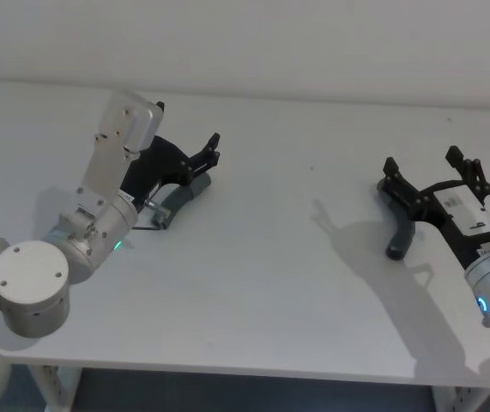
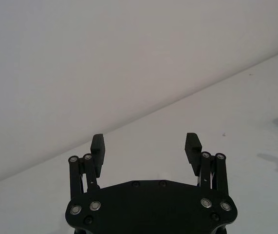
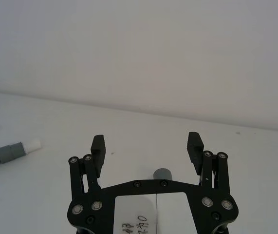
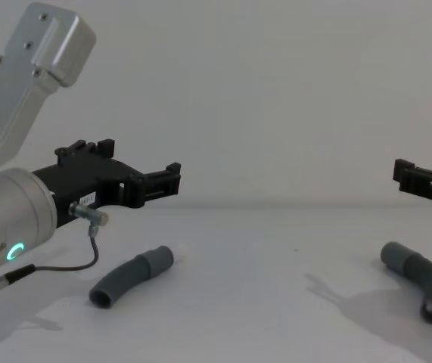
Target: Use both hands to pick up one end of the pipe from the table, align the ends, and insert them.
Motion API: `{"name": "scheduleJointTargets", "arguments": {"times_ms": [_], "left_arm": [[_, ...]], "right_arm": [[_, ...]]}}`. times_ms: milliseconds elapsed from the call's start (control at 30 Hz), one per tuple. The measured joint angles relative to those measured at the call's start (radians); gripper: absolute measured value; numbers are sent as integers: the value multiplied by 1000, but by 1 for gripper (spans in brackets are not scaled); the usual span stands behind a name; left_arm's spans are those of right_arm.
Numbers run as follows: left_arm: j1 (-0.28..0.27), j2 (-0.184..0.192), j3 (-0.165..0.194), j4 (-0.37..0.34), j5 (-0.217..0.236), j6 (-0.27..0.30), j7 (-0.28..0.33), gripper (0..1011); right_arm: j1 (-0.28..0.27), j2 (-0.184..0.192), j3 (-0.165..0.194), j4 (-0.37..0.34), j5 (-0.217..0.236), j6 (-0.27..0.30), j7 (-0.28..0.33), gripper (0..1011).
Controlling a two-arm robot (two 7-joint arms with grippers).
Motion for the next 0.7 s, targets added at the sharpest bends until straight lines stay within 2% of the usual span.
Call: {"name": "scheduleJointTargets", "arguments": {"times_ms": [700], "left_arm": [[0,0,0,0,0,0,0,1000]], "right_arm": [[0,0,0,0,0,0,0,1001]]}}
